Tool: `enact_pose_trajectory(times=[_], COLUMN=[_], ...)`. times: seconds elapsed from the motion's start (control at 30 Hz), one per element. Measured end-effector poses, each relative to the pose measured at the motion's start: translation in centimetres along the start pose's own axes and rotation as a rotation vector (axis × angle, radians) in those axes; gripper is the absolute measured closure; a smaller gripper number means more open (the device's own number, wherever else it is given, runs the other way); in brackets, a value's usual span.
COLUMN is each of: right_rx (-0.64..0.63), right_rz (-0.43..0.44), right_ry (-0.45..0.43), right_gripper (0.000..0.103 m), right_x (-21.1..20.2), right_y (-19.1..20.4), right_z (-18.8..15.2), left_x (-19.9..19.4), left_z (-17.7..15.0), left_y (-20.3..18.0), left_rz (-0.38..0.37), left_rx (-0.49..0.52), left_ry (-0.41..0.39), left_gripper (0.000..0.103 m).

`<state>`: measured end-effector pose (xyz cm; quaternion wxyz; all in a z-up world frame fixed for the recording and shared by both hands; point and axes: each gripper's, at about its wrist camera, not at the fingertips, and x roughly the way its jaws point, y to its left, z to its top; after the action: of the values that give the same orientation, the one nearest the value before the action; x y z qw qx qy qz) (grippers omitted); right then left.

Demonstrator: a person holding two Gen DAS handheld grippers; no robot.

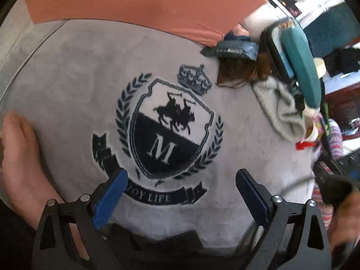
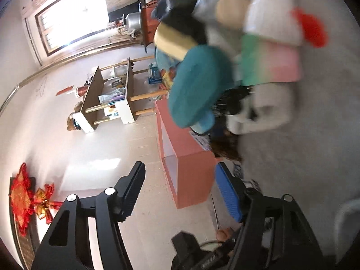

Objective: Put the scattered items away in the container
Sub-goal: 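Grasp the teal glasses case from the pile with the right gripper, then carry the teal glasses case over the orange box and release it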

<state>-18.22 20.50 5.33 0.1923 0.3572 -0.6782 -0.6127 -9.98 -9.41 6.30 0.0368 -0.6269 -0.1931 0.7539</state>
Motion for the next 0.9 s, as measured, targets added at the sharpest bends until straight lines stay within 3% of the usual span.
enact_pose_trajectory(times=[0.13,0.27,0.33,0.4,0.5,0.63,0.73,0.83,0.9], right_rx=[0.044,0.094,0.095,0.042,-0.061,-0.088,-0.168,-0.297,-0.359], right_rz=[-0.055,-0.081,-0.079,-0.052,-0.077,0.010,0.058,0.078,0.087], right_ry=[-0.115,-0.231,-0.273,-0.298,-0.309,-0.296,-0.251,-0.136,0.013], right_gripper=[0.038,0.039,0.046,0.065,0.065,0.065,0.065,0.065,0.063], right_x=[3.3,5.6,5.7,4.8,2.6,0.1,0.4,4.0,9.5], right_y=[-1.2,-1.8,-1.2,0.3,3.3,7.0,12.4,19.1,24.0], right_z=[2.2,5.0,5.4,4.7,2.9,0.4,-2.2,-5.8,-9.0], left_x=[1.1,1.3,1.3,1.3,1.3,1.1,0.9,1.0,0.8], left_z=[0.1,0.0,-0.2,-0.5,-0.9,-1.2,-1.5,-1.4,-0.4], left_y=[1.6,1.3,0.8,0.5,0.1,0.2,0.2,0.3,1.5], left_rz=[-0.024,-0.025,-0.027,-0.033,-0.050,-0.063,-0.095,-0.066,-0.084], left_rx=[-0.086,-0.084,-0.067,-0.058,-0.054,-0.055,-0.062,-0.046,-0.077], left_ry=[0.054,0.061,0.056,0.052,0.061,0.073,0.078,0.051,0.046], left_gripper=[0.006,0.006,0.006,0.006,0.006,0.006,0.000,0.001,0.001])
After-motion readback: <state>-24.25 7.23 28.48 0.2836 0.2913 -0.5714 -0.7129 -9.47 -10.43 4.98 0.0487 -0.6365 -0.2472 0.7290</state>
